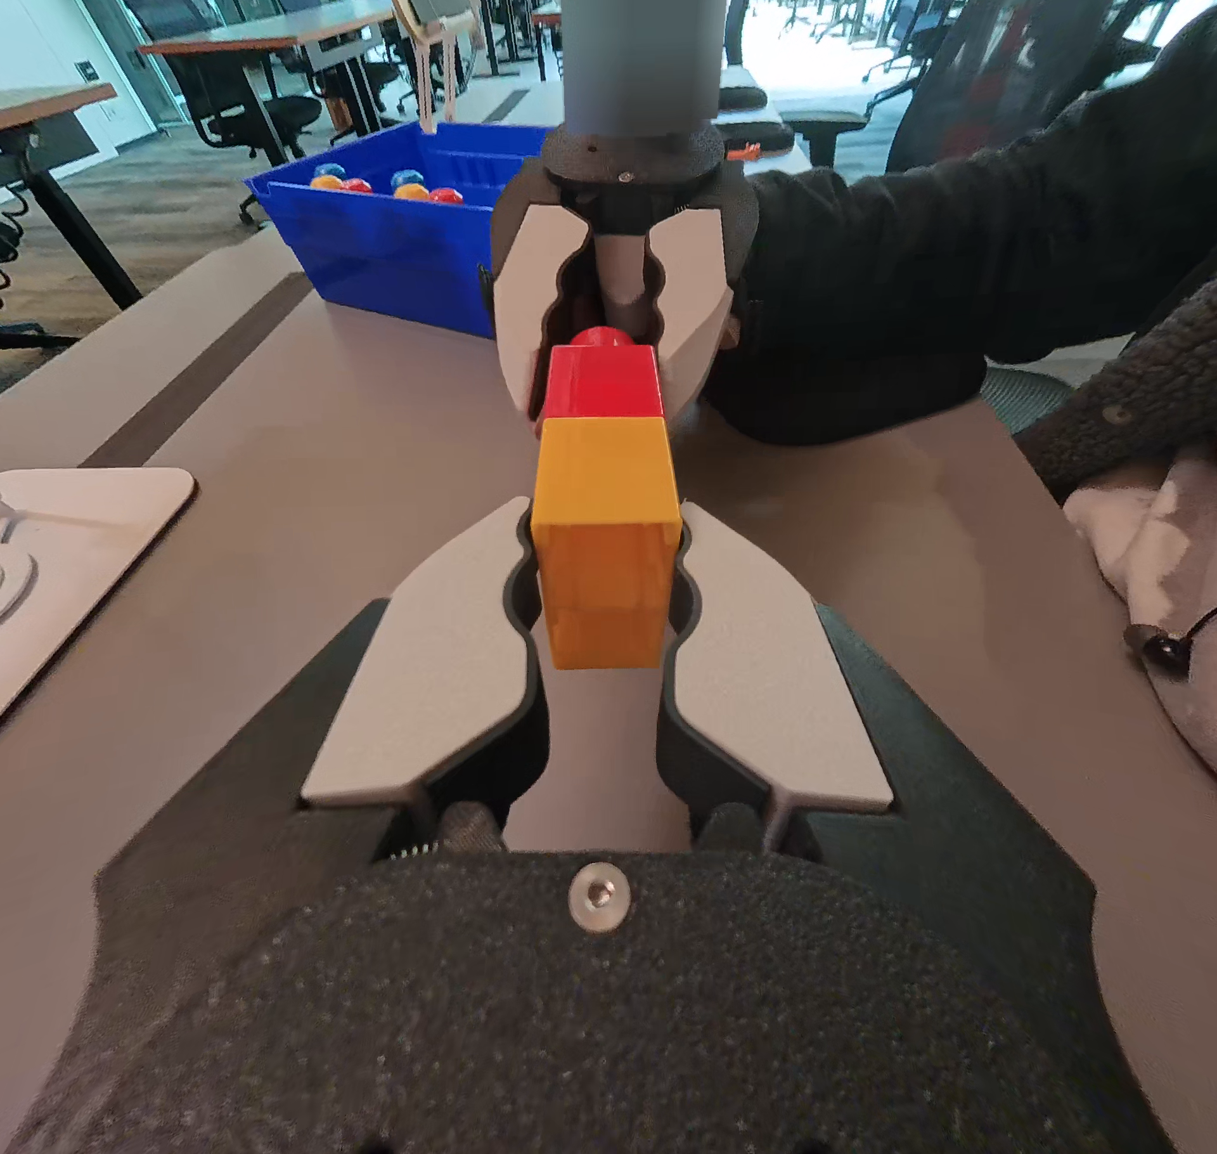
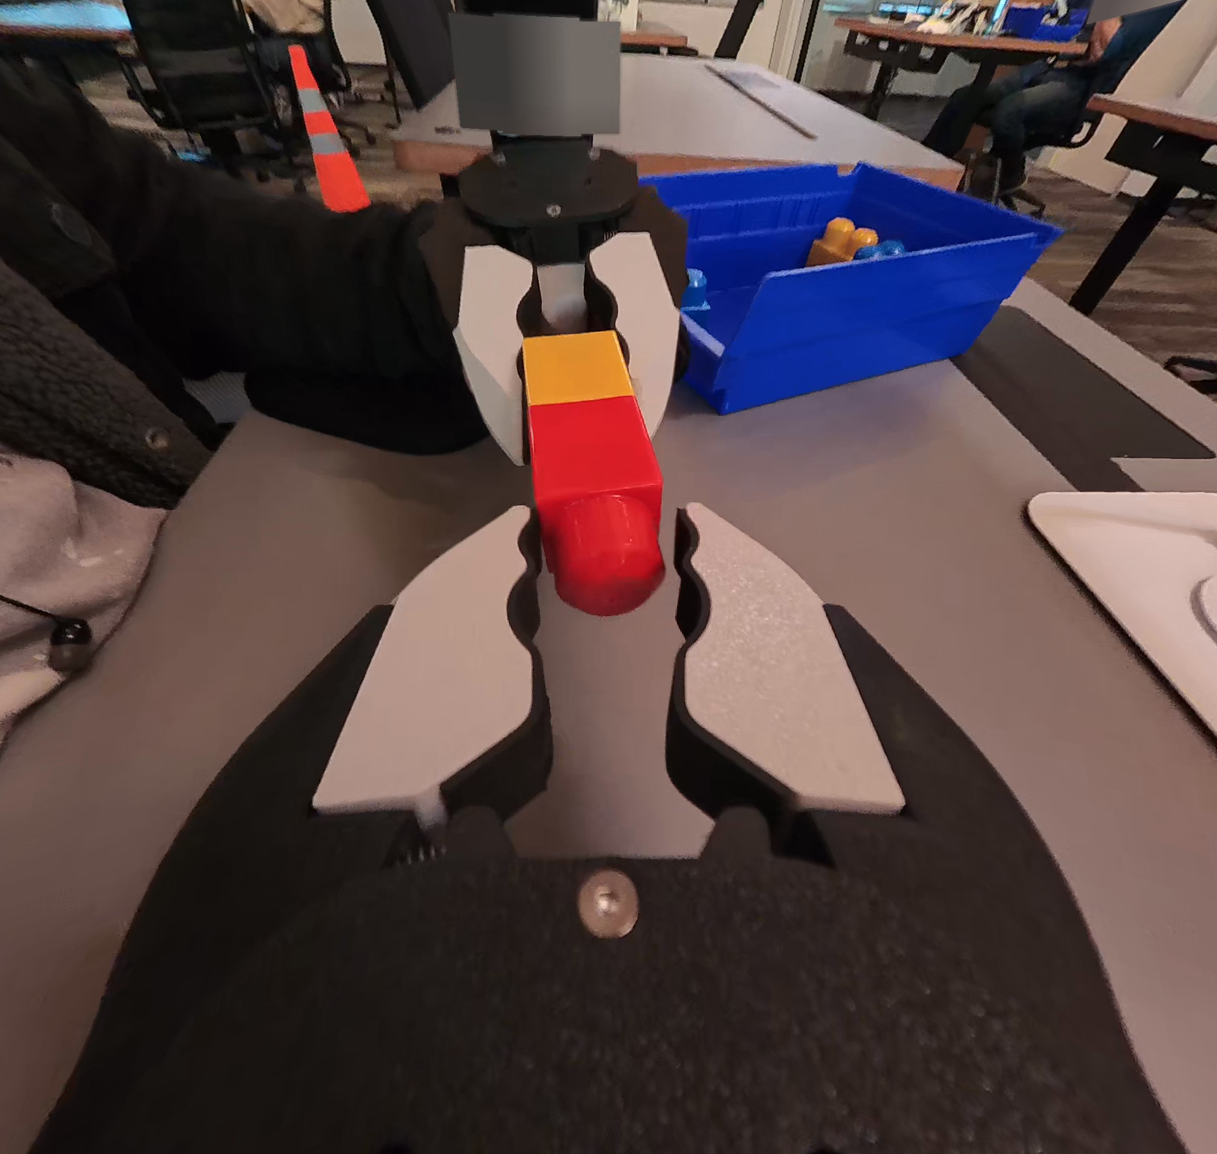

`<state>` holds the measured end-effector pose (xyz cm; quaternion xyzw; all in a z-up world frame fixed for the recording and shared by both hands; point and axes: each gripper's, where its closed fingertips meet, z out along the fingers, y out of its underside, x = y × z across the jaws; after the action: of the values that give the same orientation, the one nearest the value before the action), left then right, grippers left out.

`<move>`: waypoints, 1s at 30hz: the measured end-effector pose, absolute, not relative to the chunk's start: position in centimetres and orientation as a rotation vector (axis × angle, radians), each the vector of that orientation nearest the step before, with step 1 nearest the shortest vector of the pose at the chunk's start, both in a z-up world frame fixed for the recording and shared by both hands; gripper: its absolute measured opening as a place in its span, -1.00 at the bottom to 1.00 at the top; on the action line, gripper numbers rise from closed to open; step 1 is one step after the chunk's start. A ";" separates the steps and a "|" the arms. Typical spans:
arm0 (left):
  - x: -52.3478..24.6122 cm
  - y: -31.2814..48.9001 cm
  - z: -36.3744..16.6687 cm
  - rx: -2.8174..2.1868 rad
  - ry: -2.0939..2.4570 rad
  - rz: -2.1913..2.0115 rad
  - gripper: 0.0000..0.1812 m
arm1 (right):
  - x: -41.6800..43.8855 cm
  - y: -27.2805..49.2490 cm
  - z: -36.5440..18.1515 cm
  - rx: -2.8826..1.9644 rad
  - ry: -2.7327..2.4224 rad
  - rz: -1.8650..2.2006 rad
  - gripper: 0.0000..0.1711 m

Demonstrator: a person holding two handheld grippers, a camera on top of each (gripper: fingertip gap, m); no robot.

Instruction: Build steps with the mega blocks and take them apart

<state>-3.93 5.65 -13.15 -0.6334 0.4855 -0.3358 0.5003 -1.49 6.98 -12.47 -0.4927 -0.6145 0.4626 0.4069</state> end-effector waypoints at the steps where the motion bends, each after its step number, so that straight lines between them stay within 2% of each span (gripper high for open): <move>1: -4.0 5.6 -12.9 -1.520 1.162 -0.828 -0.60 | -1.2 7.1 -12.0 -1.235 -1.526 1.193 -0.55; 11: -4.1 5.5 -11.5 -1.450 1.089 -0.919 -0.60 | -0.2 6.8 -10.5 -1.191 -1.467 1.293 -0.58; 16: -3.9 5.1 -11.5 -1.442 1.106 -0.934 -0.60 | -0.2 6.3 -9.9 -1.162 -1.459 1.326 -0.66; 23: -3.7 5.5 -12.0 -1.465 1.095 -0.900 -0.58 | 0.1 6.5 -9.5 -1.209 -1.508 1.254 -0.66; 30: -4.4 6.5 -12.1 -1.499 1.047 -0.868 -0.61 | 3.7 9.1 -5.5 -1.211 -1.468 1.095 -0.66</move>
<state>-4.35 6.48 -12.07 -0.6279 0.4386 -0.3635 0.5304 3.72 9.10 -5.46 -0.4909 -0.5954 0.4438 0.4556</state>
